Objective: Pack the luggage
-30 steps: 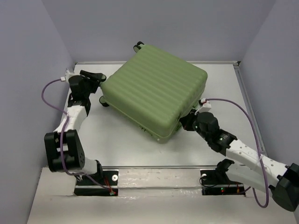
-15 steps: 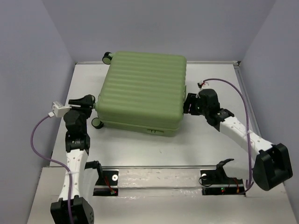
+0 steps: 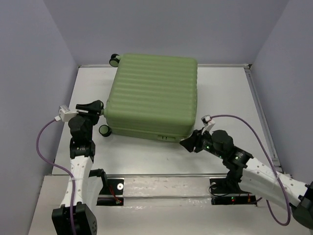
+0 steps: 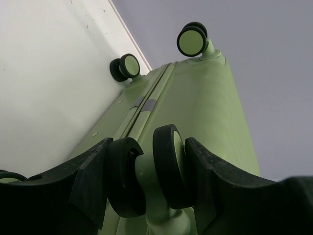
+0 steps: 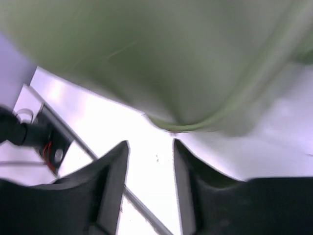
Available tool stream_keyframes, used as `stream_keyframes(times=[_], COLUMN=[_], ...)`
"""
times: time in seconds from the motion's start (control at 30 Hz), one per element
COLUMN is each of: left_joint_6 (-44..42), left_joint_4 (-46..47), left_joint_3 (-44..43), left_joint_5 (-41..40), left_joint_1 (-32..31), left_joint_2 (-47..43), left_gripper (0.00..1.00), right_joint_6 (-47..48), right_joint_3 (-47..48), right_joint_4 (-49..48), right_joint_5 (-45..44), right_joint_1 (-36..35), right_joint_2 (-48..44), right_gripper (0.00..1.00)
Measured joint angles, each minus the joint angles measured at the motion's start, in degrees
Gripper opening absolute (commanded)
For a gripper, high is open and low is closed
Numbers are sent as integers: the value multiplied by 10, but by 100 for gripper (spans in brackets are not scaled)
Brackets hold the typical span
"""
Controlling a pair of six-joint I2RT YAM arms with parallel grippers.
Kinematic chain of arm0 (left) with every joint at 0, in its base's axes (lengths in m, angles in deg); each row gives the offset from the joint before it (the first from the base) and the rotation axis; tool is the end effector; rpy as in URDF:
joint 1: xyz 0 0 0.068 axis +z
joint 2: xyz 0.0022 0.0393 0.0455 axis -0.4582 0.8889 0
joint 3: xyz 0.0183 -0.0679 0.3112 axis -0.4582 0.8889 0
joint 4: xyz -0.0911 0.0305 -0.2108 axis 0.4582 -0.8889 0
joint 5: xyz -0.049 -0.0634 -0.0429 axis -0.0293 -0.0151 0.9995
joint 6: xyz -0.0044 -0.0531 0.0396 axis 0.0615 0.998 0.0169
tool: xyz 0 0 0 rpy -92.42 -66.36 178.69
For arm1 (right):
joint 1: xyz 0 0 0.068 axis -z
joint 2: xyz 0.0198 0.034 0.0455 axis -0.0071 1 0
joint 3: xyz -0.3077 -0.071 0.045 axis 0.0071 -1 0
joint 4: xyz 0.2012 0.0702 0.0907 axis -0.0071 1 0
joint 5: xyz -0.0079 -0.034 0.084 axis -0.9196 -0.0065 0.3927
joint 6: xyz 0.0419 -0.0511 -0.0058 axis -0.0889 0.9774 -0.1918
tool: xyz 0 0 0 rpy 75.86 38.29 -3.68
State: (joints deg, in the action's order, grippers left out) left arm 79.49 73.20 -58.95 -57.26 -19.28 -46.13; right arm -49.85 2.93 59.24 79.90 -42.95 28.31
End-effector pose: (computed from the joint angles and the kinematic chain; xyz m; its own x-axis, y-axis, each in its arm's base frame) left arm 0.1318 0.0168 0.3090 0.0906 -0.8384 -0.5375 -0.0543 0.5348 -0.8433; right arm 0.0801 0.0779 0.2562 -0.5828 0.2240 -0.7811 -0.4614 0.7001 0.5450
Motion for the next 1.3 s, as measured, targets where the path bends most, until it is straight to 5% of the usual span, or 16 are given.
stream_keyframes(times=[0.3, 0.4, 0.5, 0.6, 0.73, 0.93, 1.3], left_joint_6=[0, 0, -1, -2, -6, -9, -11], left_joint_4=[-5, -5, -7, -7, -12, -12, -14], left_joint_3=[0, 0, 0, -1, -16, -38, -38], left_joint_5=[48, 53, 57, 57, 57, 62, 63], left_joint_1=[-14, -15, -16, -17, -18, -19, -20], left_joint_2=[-5, -5, -5, -3, 21, 54, 51], left_gripper=[6, 6, 6, 6, 6, 6, 6], right_joint_6=[18, 27, 33, 31, 9, -3, 44], right_joint_3=[-36, -45, -45, -45, -45, -47, -51], right_joint_4=[-99, -112, -105, -83, -38, -11, -62], right_joint_5=[-56, -81, -102, -121, -143, -165, -201], right_joint_1=[-48, -51, -52, -57, -59, -59, -59], right_joint_2=[76, 76, 73, 50, -17, -68, 43], right_gripper=[50, 34, 30, 34, 50, 51, 45])
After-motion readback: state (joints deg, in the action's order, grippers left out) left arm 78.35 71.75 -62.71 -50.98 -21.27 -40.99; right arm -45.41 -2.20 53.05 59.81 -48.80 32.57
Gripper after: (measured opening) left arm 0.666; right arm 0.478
